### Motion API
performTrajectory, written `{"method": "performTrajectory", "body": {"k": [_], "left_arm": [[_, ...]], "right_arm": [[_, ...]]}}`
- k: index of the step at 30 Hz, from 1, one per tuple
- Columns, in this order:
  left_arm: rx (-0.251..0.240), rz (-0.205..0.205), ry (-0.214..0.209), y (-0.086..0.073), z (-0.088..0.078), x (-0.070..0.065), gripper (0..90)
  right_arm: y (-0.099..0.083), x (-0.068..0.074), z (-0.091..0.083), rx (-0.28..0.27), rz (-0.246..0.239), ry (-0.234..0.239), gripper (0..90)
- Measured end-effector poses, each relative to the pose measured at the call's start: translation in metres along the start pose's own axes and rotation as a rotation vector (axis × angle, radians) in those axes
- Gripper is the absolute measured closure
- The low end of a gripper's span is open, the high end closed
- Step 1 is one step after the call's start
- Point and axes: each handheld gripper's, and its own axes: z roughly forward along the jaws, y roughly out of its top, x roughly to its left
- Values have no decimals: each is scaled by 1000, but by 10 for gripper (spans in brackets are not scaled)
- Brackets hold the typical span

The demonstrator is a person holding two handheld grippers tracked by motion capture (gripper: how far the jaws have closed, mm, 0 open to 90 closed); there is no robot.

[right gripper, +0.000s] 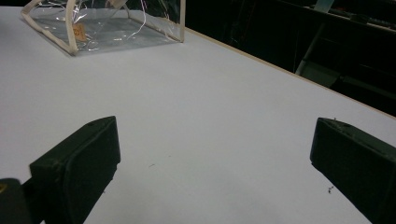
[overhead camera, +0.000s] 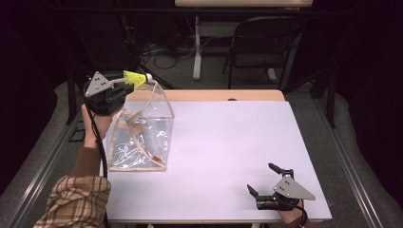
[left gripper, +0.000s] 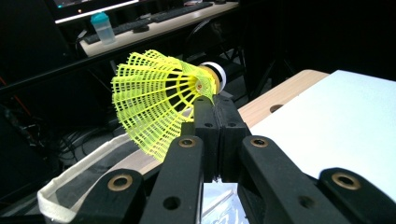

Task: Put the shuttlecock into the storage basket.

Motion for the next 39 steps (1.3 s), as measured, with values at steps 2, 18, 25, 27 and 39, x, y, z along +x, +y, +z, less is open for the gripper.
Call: {"method": "performTrajectory", "body": {"k": [2, 18, 25, 27, 39], "left_arm": [[7, 2, 4, -1, 0, 1, 893], [25, -23, 26, -11, 0, 8, 893], [41, -24, 26, -12, 3, 7, 893], [45, -23, 28, -12, 3, 8, 894], [65, -34, 34, -15, 6, 11, 894]], "right_arm": [[0, 0, 0, 0, 1, 1, 11], [0, 1, 0, 3, 0, 3, 11], [0, 1, 0, 1, 0, 1, 11], [0, 1, 0, 1, 0, 3, 11], [0, 1, 0, 2, 2, 3, 11]]}}
